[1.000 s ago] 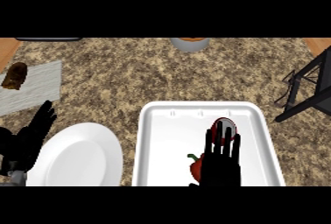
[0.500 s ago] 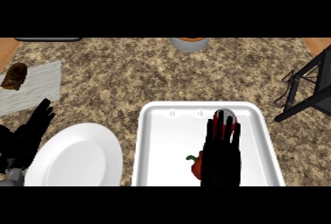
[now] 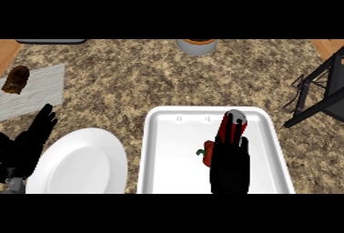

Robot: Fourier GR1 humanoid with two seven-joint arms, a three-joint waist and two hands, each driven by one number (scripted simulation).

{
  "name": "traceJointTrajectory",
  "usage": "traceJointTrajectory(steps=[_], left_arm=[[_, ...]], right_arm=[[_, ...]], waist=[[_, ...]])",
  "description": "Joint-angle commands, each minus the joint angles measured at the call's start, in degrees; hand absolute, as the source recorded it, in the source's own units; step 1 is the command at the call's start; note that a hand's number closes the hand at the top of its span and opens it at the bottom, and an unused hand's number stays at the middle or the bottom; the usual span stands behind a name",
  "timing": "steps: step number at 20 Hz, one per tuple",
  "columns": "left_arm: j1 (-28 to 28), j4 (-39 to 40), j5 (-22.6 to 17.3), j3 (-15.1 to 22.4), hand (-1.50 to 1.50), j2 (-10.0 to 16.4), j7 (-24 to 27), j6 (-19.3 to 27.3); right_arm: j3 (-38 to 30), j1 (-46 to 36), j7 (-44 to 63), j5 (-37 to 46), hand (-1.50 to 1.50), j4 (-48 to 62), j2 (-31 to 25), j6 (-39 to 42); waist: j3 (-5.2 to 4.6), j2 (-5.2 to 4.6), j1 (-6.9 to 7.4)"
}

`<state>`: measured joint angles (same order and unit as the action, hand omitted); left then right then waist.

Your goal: Pick the bell pepper from the tray and place it in the tiered shelf

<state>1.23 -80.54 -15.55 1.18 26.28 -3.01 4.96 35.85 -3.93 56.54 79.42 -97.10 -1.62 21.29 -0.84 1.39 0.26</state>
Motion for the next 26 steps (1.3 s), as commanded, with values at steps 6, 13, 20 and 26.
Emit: traceJointTrajectory(steps=[6, 13, 20, 26], left_arm=[[-2.1, 0.46, 0.37, -2.85, 0.0, 0.77, -2.81, -2.74], [2.34, -1.89, 1.01, -3.72, 0.0, -0.05, -0.61, -1.97], [2.1, -1.07, 3.56, -2.19, 0.0, -3.28, 0.46, -0.32], [-0.08, 1.17, 1.95, -4.44, 0.0, -1.17, -0.6, -3.31]], right_arm=[[-0.59, 0.03, -0.32, 4.05, 1.5, 1.23, -0.13, -0.29], [-15.91, 7.04, -15.71, -10.12, 1.5, -18.88, -12.59, -3.82], [-35.36, 9.94, -22.32, -27.28, 1.5, -32.88, -18.72, 3.76], [-45.58, 13.57, -18.55, -40.3, 1.5, -44.81, -13.28, 6.83]], waist=[[0.85, -1.38, -0.28], [0.95, -1.16, -0.92], [0.86, -1.2, -1.05], [0.83, -1.09, -1.92]])
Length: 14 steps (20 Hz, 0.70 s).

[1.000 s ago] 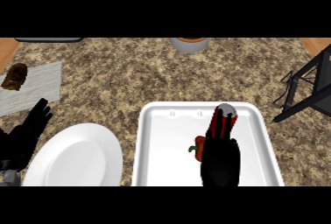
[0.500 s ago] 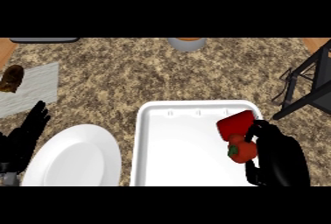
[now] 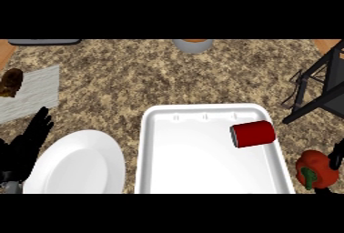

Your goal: Pick the bell pepper from the tray and place it in the tiered shelf

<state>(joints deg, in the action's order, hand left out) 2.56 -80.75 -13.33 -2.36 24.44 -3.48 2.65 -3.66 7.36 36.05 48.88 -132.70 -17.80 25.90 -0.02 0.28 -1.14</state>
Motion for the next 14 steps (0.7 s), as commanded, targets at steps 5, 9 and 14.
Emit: traceJointTrajectory(steps=[5, 9, 14], left_arm=[[-0.21, 0.99, 0.09, -0.71, 0.0, -0.24, -0.03, -0.13], [1.33, 0.03, 1.15, -0.62, 0.0, -0.73, 0.07, 1.35], [2.55, 0.14, 0.8, -1.47, 0.0, -0.17, 1.27, 0.28]], right_arm=[[-13.23, -6.73, 5.13, -15.4, 1.5, -10.17, 6.83, 4.42], [-17.58, -10.96, 7.38, -16.67, 1.5, -13.85, 6.74, 8.62], [-22.74, -22.83, 12.01, -18.54, 1.5, -11.28, 6.88, 12.88]], waist=[[-0.04, 0.3, -0.83], [-0.05, 0.81, -1.63], [-0.13, 0.97, -1.15]])
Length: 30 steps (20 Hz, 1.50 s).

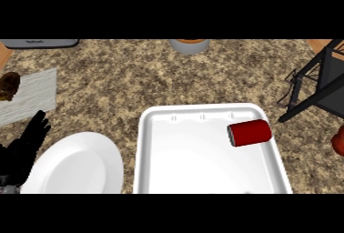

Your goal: Pick the bell pepper from the tray and place it in the tiered shelf

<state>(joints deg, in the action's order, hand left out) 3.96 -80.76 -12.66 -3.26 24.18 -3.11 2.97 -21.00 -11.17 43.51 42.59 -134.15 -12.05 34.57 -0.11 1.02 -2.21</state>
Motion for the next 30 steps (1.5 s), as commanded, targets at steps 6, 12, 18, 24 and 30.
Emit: traceJointTrajectory(steps=[6, 12, 18, 24, 30], left_arm=[[1.51, -4.55, 1.07, 0.82, 0.0, -0.55, -1.86, 1.02], [-0.24, -3.04, 1.43, 0.69, 0.0, -1.34, -2.22, 0.46], [-0.67, 0.01, 4.2, 2.38, 0.0, -3.85, 0.36, 1.08], [-3.05, 0.32, 1.85, -0.56, 0.0, -1.43, -1.43, -2.84], [-1.7, -5.26, 3.24, 0.58, 0.0, -3.77, -5.34, -1.04]], right_arm=[[-14.88, -18.57, 9.8, -12.27, 1.5, -5.51, -9.65, 12.57], [-23.5, -28.8, 12.12, -19.83, 1.5, 5.75, -22.11, 21.75], [-22.8, -32.17, 10.69, -19.48, 1.5, 16.2, -30.33, 19.71], [-17.49, -27.84, 3.36, -11.07, 1.5, 22.58, -33.89, 12.33], [-17.7, -22.0, -2.98, -7.98, 1.5, 26.53, -33.87, 6.16]], waist=[[0.02, 0.1, 0.32], [0.01, -0.33, 0.82], [0.0, -0.84, 1.73], [0.09, -1.18, 2.49], [0.15, -1.03, 2.63]])
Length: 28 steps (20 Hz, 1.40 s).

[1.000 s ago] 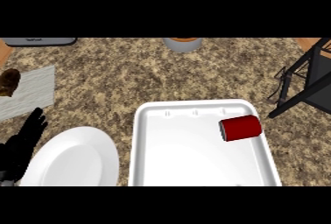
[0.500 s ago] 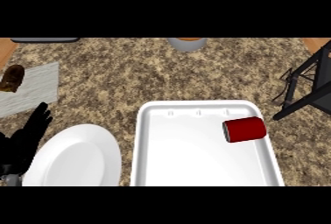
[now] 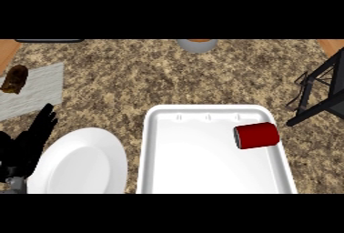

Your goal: Pick the bell pepper from the tray and place it in the tiered shelf

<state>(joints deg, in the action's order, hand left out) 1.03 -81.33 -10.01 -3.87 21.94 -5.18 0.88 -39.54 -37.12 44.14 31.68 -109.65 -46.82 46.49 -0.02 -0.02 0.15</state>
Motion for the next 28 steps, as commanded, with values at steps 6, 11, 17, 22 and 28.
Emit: traceJointTrajectory(steps=[6, 11, 17, 22, 28], left_arm=[[-1.92, 3.14, 1.72, -1.61, 0.0, -1.09, 1.34, -0.74], [-1.72, 0.56, 2.06, -0.56, 0.0, -1.82, 0.36, -0.95], [-3.03, 3.4, 1.75, -2.96, 0.0, -1.01, 0.19, -2.21], [-3.34, 3.51, 1.46, -4.84, 0.0, -0.55, 0.35, -4.06], [2.5, 0.34, 2.87, -3.79, 0.0, -2.72, 2.98, -3.66]], right_arm=[[-0.58, 4.35, -10.43, 3.16, 1.5, 13.42, -0.36, -13.44], [1.09, 0.97, -7.63, 7.69, 1.5, 22.54, 0.44, -21.69], [3.88, 7.91, -21.52, 10.26, -1.5, 32.63, -2.79, -26.3], [1.23, 5.25, -21.48, 5.45, -1.5, 33.15, -4.74, -26.54], [-4.52, 3.65, -21.27, -1.13, -1.5, 35.21, -3.06, -27.84]], waist=[[0.01, -0.05, 0.07], [0.02, -0.22, 0.83], [0.04, -0.19, 0.33], [0.01, -0.01, 0.02], [0.02, 0.06, 0.12]])
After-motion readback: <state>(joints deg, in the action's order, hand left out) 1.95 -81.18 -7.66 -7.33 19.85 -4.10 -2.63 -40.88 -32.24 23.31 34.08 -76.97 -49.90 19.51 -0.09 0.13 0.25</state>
